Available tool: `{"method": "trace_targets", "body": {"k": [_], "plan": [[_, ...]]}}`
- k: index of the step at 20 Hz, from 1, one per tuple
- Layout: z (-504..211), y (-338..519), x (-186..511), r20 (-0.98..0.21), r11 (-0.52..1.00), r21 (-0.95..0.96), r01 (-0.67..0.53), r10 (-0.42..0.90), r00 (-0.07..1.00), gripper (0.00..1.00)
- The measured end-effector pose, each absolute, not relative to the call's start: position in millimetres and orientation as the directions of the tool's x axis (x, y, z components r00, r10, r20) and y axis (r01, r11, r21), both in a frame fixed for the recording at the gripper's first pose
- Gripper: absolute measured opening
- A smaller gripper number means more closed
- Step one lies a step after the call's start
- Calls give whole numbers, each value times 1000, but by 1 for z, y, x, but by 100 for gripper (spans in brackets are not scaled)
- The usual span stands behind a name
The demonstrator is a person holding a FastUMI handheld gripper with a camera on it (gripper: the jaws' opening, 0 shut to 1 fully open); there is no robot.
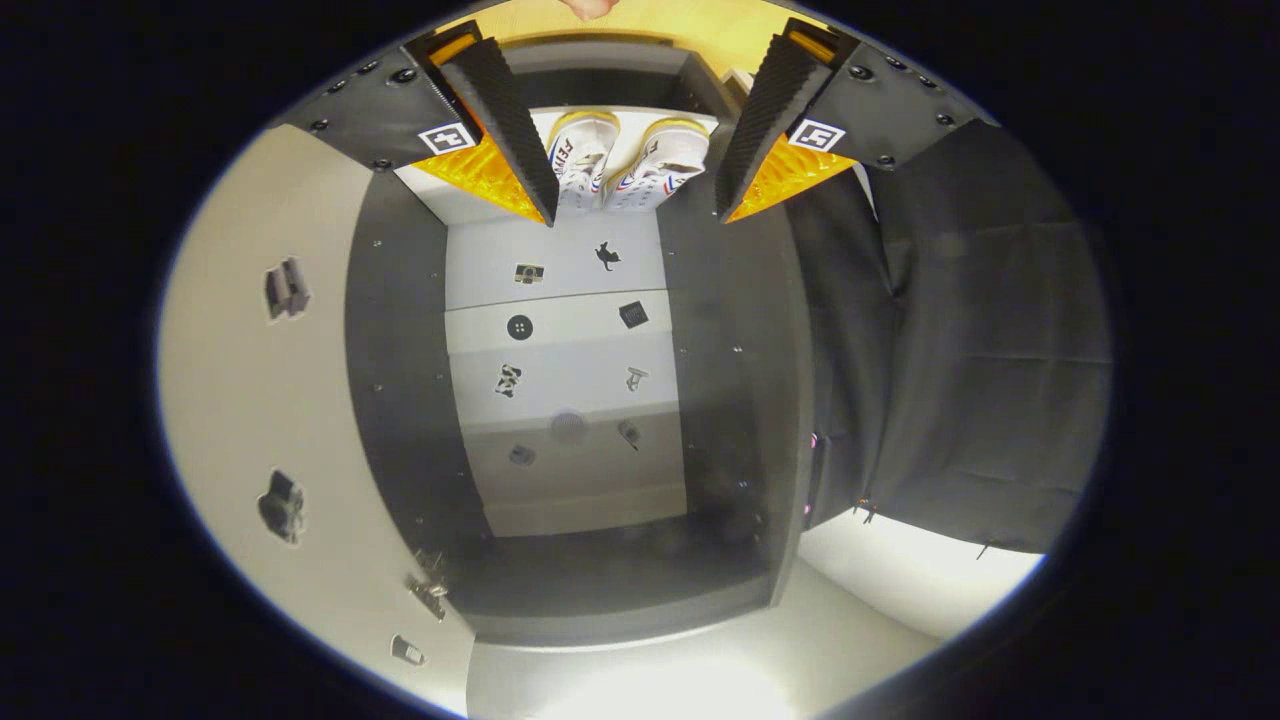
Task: Open the shoe cabinet door, grab the shoes and put them into the shoe cabinet, then close the shoe cabinet door.
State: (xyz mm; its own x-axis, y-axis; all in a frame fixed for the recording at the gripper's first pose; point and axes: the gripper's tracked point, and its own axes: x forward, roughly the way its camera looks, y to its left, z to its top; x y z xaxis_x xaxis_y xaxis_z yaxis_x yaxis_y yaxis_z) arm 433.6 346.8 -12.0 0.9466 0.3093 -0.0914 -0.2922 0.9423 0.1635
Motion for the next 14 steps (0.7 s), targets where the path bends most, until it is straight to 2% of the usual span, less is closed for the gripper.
{"method": "trace_targets", "body": {"k": [14], "plan": [[50,275,238,-35,920,136,-367,375,926,97]]}}
